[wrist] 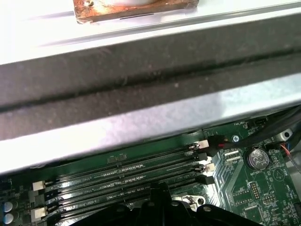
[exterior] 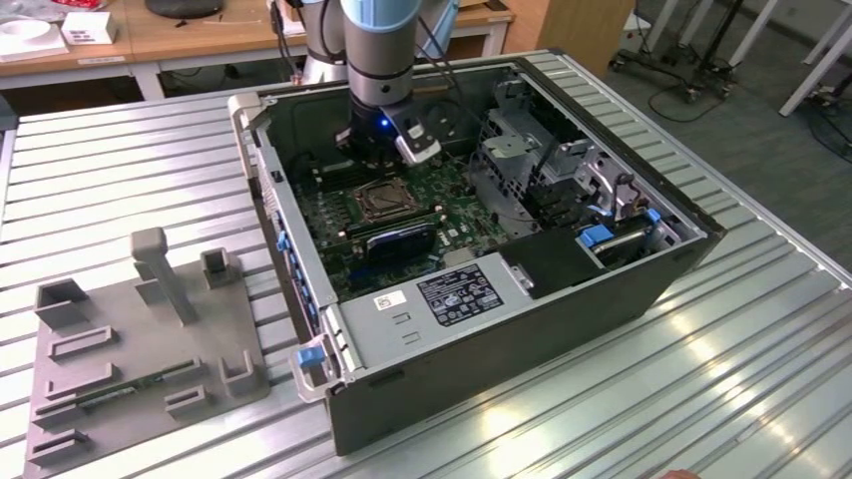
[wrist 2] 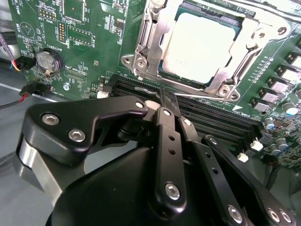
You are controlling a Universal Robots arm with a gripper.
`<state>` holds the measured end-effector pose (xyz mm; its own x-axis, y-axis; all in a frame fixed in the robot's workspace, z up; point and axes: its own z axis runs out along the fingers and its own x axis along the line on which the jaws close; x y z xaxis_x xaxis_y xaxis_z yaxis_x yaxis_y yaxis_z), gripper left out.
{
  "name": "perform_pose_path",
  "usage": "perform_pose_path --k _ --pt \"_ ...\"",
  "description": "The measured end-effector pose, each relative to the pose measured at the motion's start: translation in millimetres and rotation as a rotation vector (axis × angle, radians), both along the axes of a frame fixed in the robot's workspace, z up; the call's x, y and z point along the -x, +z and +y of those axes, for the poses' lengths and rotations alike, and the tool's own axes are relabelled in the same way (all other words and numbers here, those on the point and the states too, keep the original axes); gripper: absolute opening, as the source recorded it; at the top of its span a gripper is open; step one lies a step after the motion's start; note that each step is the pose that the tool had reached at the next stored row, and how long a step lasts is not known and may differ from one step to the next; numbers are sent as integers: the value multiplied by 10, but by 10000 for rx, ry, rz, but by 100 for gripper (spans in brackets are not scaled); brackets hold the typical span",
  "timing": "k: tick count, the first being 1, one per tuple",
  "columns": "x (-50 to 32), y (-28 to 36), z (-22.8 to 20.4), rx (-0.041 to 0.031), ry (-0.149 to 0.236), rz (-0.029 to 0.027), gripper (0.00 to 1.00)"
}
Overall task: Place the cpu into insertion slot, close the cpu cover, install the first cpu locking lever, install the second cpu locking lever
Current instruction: 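Install the first cpu locking lever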
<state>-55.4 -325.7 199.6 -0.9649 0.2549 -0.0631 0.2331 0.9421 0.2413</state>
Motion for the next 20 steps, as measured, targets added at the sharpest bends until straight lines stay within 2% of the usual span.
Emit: perform_pose_path --k 20 --pt "0 26 23 -20 -154 0 11"
